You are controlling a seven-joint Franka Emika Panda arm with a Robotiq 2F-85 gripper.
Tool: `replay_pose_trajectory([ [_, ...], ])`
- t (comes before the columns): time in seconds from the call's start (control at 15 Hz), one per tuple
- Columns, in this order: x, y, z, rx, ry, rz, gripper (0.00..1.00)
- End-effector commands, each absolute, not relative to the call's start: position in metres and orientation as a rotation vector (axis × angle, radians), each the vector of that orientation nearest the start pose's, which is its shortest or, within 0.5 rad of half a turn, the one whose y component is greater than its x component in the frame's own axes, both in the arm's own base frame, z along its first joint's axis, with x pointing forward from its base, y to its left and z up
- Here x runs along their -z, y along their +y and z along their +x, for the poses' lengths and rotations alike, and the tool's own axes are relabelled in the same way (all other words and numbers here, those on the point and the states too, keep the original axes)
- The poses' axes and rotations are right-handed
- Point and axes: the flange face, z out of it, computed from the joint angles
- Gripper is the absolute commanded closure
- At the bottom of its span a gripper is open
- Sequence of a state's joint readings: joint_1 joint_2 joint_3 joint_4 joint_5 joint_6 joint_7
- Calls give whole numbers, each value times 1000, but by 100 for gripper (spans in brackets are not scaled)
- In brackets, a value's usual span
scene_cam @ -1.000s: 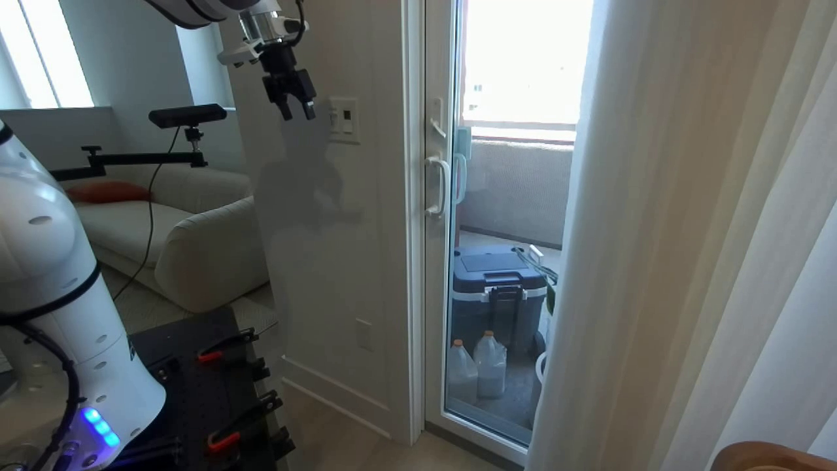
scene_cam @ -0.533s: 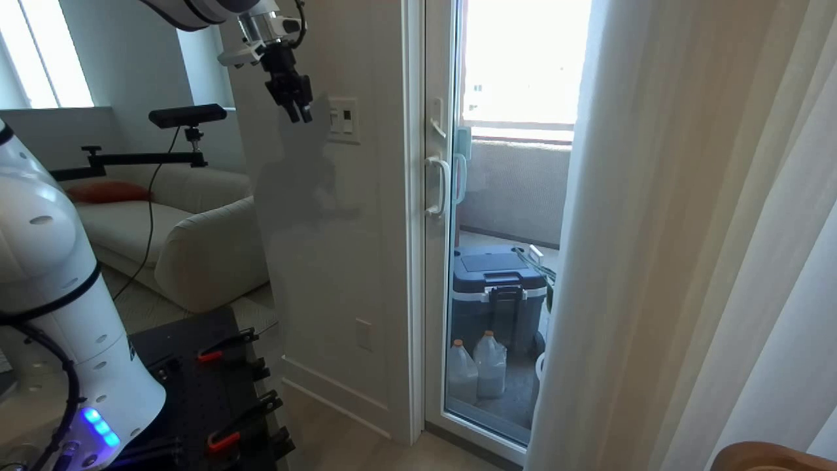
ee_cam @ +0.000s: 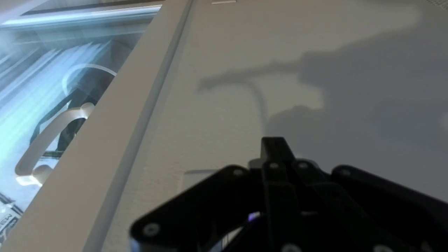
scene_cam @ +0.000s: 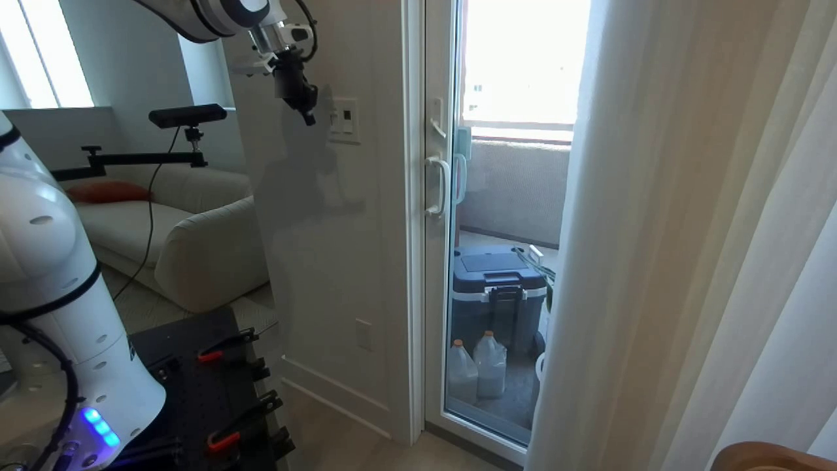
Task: Pull the blinds to the right, switch off the light, then pull the blinds to the left
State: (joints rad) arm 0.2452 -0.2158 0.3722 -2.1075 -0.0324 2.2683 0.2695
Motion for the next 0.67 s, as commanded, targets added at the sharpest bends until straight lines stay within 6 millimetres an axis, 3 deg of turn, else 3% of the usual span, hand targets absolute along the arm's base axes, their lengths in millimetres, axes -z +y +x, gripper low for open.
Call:
replay_pose_trajectory([
  [0.0, -536, 324, 434, 640, -521, -2948, 100],
  [0.6, -522, 331, 446, 707, -506, -2930, 100],
])
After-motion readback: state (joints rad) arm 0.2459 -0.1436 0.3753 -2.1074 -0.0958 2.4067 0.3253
